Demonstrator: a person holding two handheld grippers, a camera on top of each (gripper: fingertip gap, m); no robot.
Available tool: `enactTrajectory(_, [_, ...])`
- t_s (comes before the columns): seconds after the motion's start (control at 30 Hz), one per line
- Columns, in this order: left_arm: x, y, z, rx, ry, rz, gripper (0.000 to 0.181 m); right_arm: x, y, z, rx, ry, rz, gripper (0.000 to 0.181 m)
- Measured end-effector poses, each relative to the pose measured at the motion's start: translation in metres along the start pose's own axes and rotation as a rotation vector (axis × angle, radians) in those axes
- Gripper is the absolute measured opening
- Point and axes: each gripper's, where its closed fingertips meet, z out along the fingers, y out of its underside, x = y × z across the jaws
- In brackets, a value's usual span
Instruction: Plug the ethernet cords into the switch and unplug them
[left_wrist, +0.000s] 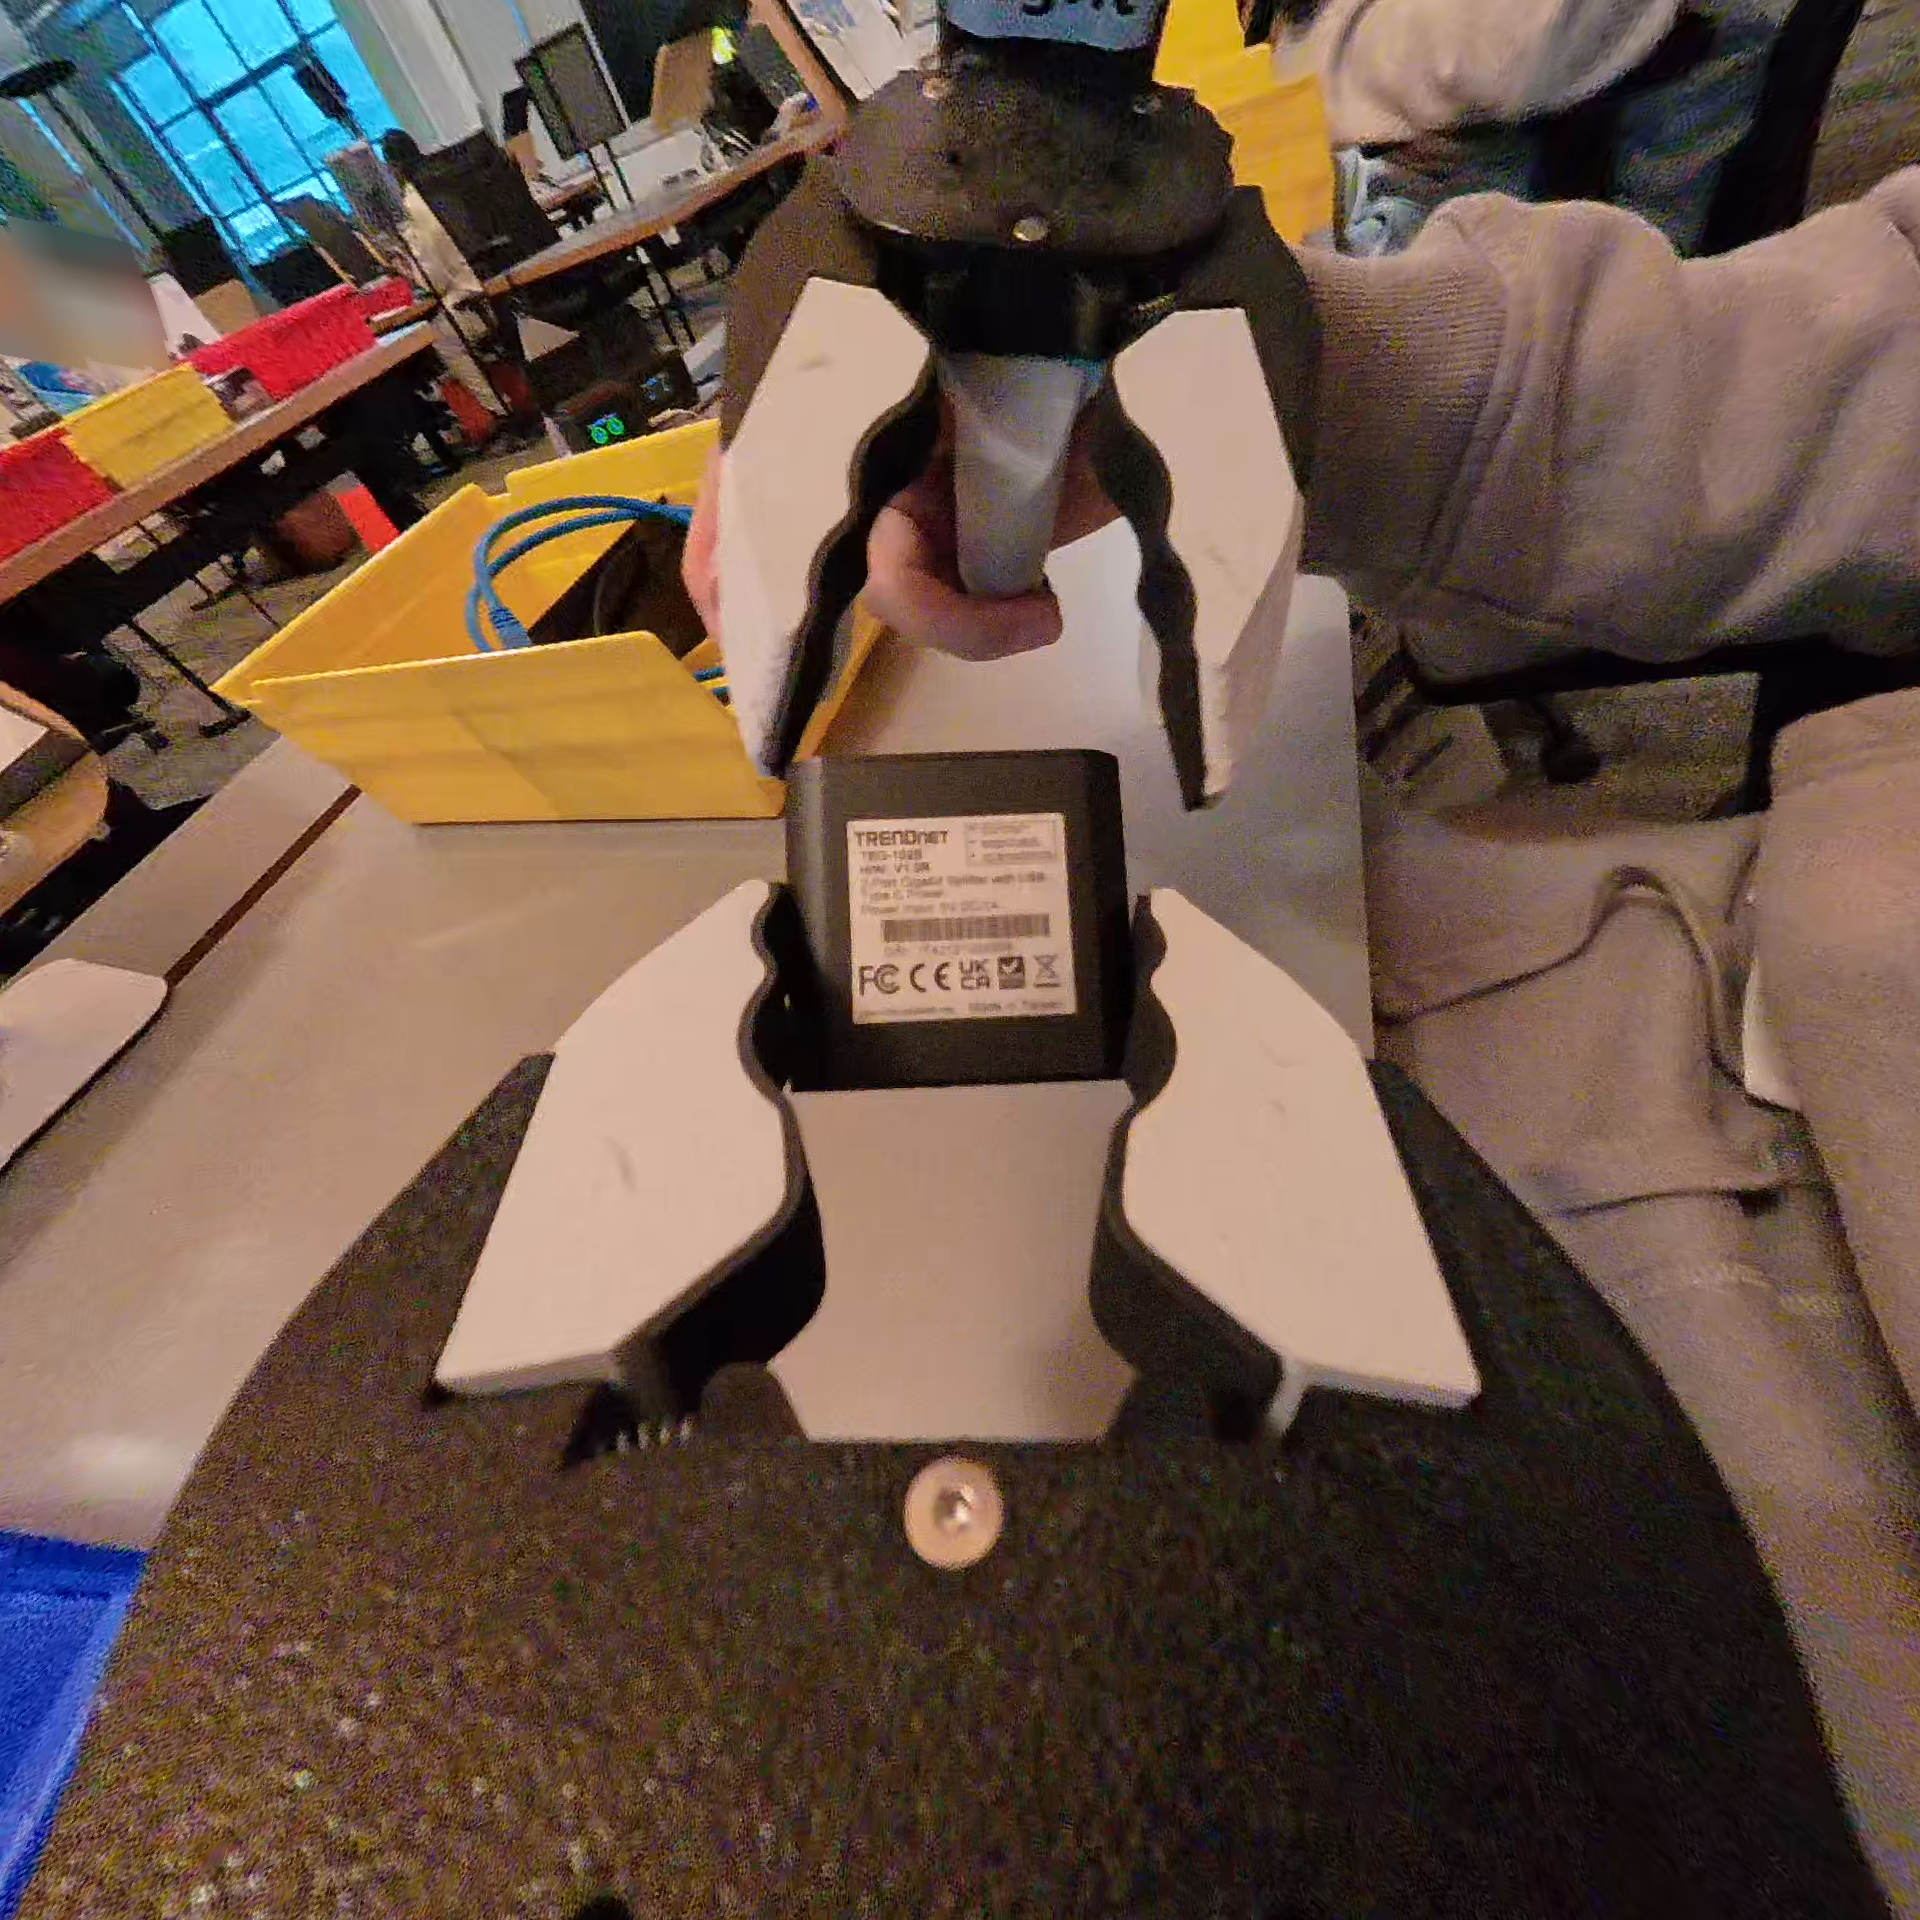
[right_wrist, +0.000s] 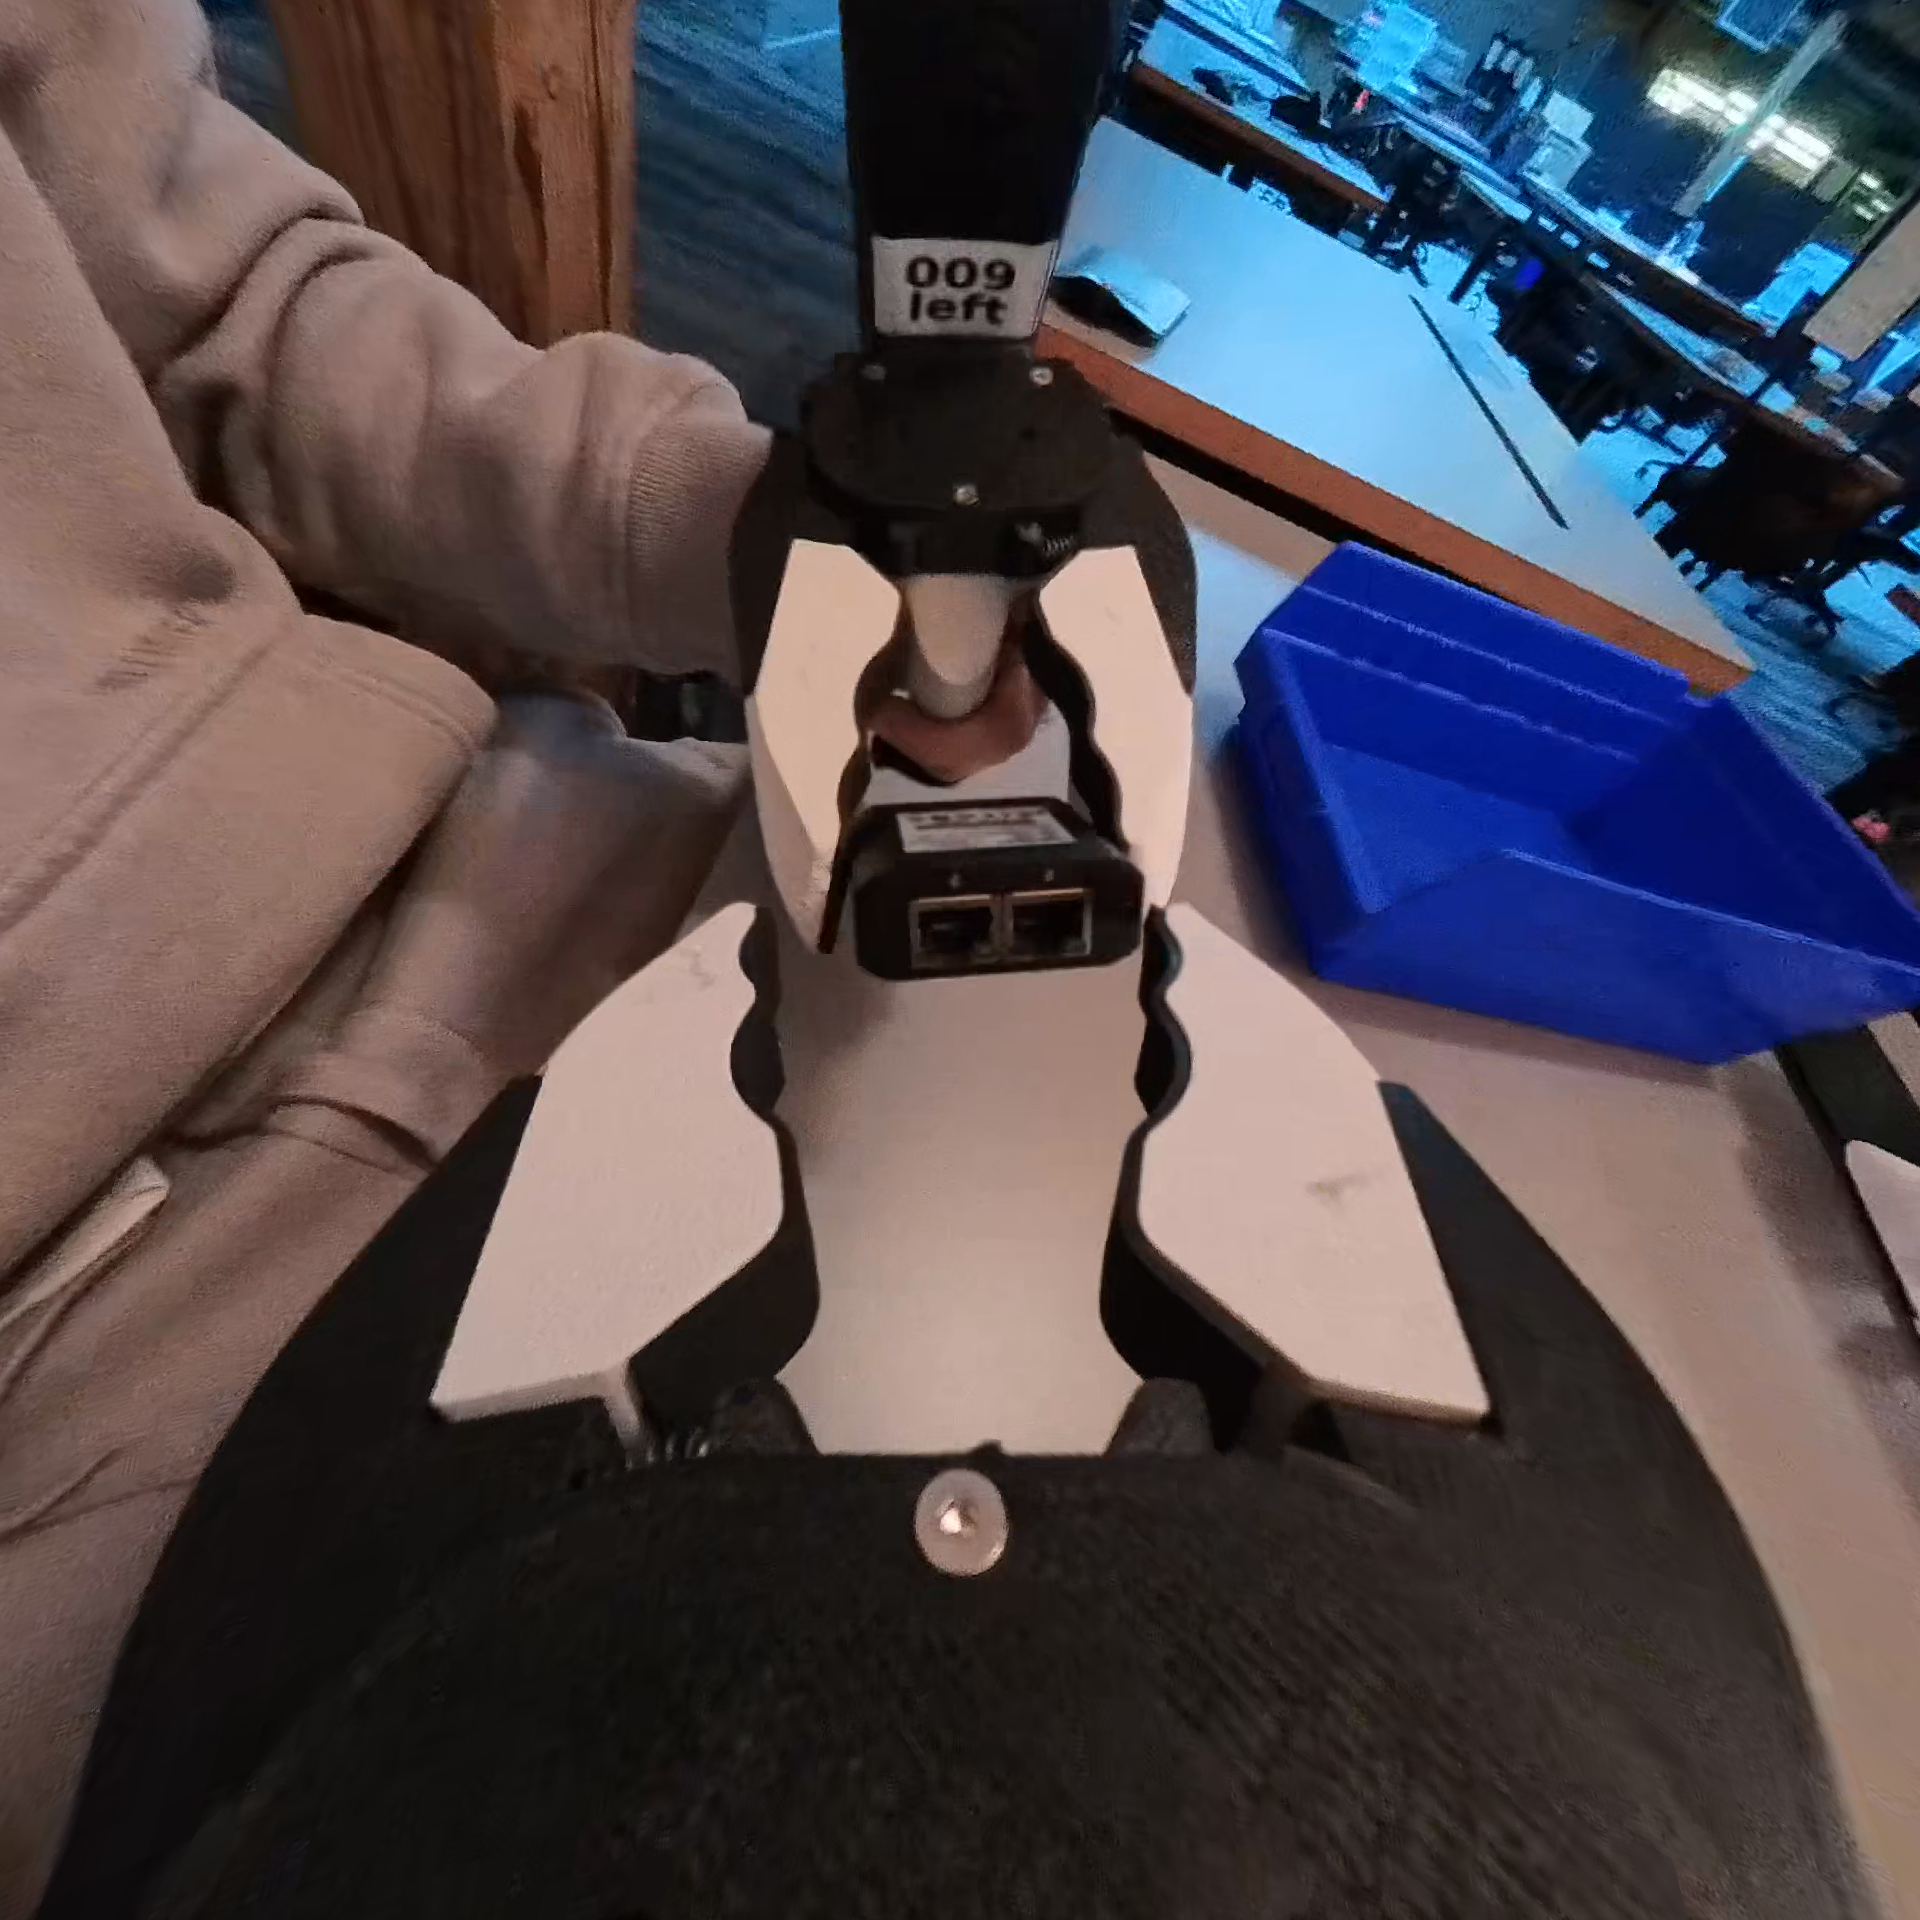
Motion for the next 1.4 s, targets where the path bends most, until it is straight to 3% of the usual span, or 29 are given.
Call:
enactTrajectory(0.33, [0.009,0.001,0.002,-0.020,0.049,0.026,0.061,-0.004,0.004,0.015,-0.046,-0.013,-0.050,0.060])
enactTrajectory(0.4, [0.007,-0.001,0.001,0.008,0.026,0.066,0.061,-0.002,0.003,0.015,-0.051,0.005,-0.069,0.060])
enactTrajectory(0.47, [-0.011,-0.006,-0.004,0.052,-0.113,0.074,0.070,0.008,0.002,0.011,-0.053,0.058,-0.053,0.060])
enactTrajectory(0.53, [-0.023,-0.009,-0.012,0.086,-0.185,0.046,0.075,0.022,0.001,-0.002,-0.059,0.122,-0.052,0.060])
enactTrajectory(0.6, [-0.040,-0.007,-0.022,0.094,-0.263,0.004,0.076,0.059,0.009,-0.030,-0.146,0.310,-0.053,0.059])
enactTrajectory(0.73, [-0.051,0.001,-0.026,0.087,-0.294,-0.052,0.073,0.175,0.046,-0.126,-0.398,0.806,0.019,0.060])
enactTrajectory(0.83, [-0.049,0.009,-0.017,0.053,-0.268,-0.058,0.070,0.246,0.087,-0.185,-0.561,0.994,0.114,0.059])
enactTrajectory(0.93, [-0.045,0.019,-0.007,0.012,-0.234,-0.062,0.069,0.285,0.136,-0.208,-0.692,1.011,0.228,0.060])
enactTrajectory(1.07, [-0.043,0.030,-0.001,-0.023,-0.219,-0.097,0.068,0.307,0.173,-0.215,-0.731,1.016,0.336,0.059])
enactTrajectory(1.2, [-0.043,0.037,0.001,-0.014,-0.208,-0.136,0.068,0.309,0.189,-0.199,-0.720,0.906,0.381,0.058])
enactTrajectory(1.27, [-0.041,0.041,0.003,-0.021,-0.200,-0.153,0.068,0.314,0.188,-0.206,-0.712,0.965,0.347,0.070])
enactTrajectory(1.4, [-0.038,0.050,0.006,-0.051,-0.191,-0.166,0.068,0.301,0.177,-0.212,-0.643,0.985,0.394,0.076])
